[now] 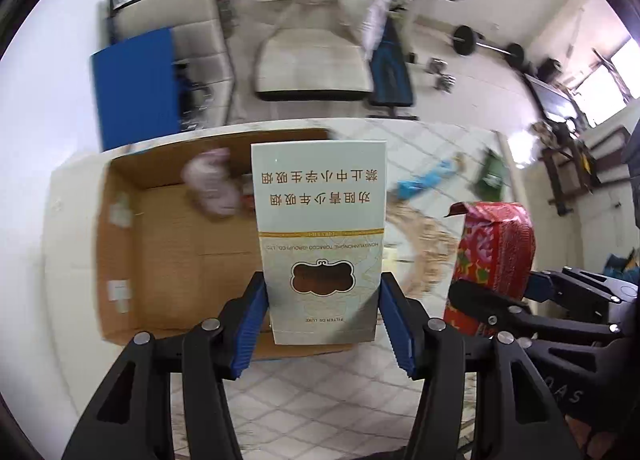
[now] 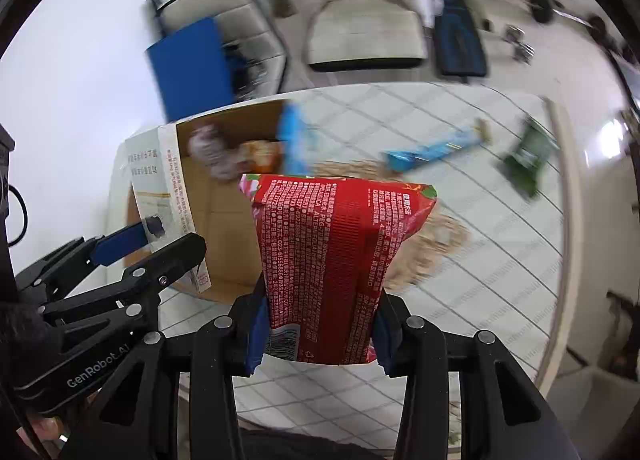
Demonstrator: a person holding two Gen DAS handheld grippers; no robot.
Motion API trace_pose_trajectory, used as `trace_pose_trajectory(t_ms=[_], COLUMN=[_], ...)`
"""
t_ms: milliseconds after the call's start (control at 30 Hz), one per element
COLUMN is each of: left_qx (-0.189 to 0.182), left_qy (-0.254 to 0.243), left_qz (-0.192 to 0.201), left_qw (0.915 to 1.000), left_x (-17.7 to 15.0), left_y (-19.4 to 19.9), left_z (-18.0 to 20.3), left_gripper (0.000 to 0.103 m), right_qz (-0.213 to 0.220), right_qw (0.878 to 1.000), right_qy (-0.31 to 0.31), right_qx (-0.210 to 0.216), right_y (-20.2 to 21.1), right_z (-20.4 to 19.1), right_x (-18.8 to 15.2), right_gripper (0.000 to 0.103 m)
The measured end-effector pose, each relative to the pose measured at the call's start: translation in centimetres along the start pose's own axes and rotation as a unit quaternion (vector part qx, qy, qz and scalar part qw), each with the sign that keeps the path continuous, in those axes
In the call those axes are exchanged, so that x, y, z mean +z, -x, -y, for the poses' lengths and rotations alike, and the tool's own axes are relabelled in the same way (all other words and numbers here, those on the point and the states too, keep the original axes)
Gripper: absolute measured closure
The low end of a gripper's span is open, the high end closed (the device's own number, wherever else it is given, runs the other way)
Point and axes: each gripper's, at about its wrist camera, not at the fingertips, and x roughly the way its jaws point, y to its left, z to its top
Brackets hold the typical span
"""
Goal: Organize soft objects
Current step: 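Carry both packs into the box and release them beside the cloth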
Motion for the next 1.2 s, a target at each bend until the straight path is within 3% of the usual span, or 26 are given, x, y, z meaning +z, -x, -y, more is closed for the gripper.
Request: trace_pose_trajectory(t_ms=[133, 300, 600, 933, 1100, 1200], left_qx=[0.036, 0.074, 0.063, 0.073, 0.068, 0.060], left_qy=[0.017, 0.032, 0.046, 0.041, 0.062, 0.072], left_qz=[-0.019, -0.048, -0.122, -0.173, -0.168, -0.162], left_qw=[0.9990, 0.9956, 0.9894, 0.9814, 0.9815, 0.9823], left_x=[0.5, 1.4, 4.5, 6.4, 6.4, 6.4], left_y=[-1.8, -5.9, -14.3, -18.5, -17.8, -17.0], left_z=[-6.0, -11.6, -17.3, -18.4, -19.1, -19.6], left_gripper=[0.050, 0.050, 0.050, 0.050, 0.048, 0.043], right_qz=[-0.020, -0.066, -0.143, -0.195, -0.190, -0.183], right_qw=[1.000, 0.997, 0.987, 0.977, 0.978, 0.980], right_qy=[0.020, 0.022, 0.001, -0.008, -0.008, -0.012], right_qx=[-0.005, -0.023, -0.072, -0.082, -0.080, -0.081], right_y=[-4.3, -11.2, -23.7, -28.4, -27.6, -26.6], right_z=[-5.1, -7.8, -7.1, -6.8, -7.2, -7.4], right_x=[2.1, 4.2, 5.9, 6.2, 6.2, 6.3], right_gripper=[0.058, 0.058, 0.058, 0.055, 0.032, 0.031])
